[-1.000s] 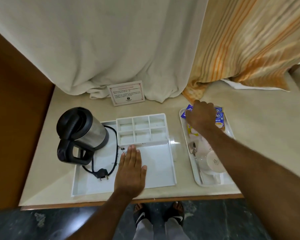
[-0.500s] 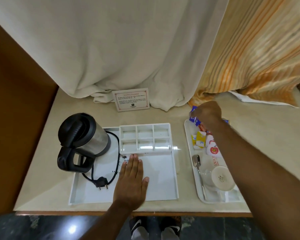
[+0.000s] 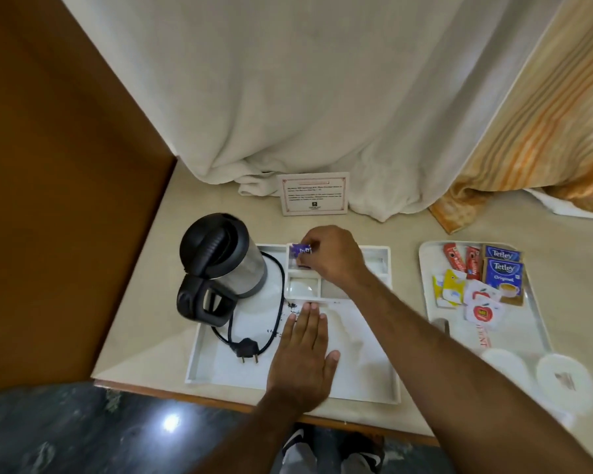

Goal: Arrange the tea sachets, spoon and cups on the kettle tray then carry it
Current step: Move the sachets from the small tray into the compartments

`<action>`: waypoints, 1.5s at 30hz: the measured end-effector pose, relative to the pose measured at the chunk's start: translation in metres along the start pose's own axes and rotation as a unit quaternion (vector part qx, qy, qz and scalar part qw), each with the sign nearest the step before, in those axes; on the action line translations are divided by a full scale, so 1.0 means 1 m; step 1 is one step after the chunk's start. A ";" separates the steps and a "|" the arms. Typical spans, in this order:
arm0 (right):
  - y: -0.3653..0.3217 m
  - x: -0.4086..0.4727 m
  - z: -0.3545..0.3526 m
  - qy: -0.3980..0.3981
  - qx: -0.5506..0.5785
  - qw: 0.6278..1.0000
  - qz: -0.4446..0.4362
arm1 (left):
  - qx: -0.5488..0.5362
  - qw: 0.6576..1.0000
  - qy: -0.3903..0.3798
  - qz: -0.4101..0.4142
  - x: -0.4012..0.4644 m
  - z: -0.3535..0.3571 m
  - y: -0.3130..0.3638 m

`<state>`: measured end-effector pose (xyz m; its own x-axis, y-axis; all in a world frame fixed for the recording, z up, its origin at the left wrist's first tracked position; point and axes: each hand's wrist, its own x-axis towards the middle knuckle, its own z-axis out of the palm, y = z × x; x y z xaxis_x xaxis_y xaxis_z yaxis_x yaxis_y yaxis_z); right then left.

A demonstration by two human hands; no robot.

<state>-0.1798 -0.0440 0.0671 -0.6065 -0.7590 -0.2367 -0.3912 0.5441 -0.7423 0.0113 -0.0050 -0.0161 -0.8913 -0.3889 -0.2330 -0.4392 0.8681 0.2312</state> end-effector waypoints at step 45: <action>0.145 -0.020 -0.134 0.271 0.123 0.922 0.246 | 0.037 0.999 -0.002 0.004 0.000 0.001 0.000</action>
<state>-0.3179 0.0982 0.0481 -0.9519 -0.1142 -0.2844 0.1532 0.6264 -0.7643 0.0109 -0.0049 -0.0170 -0.8945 -0.3807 -0.2345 -0.4223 0.8916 0.1632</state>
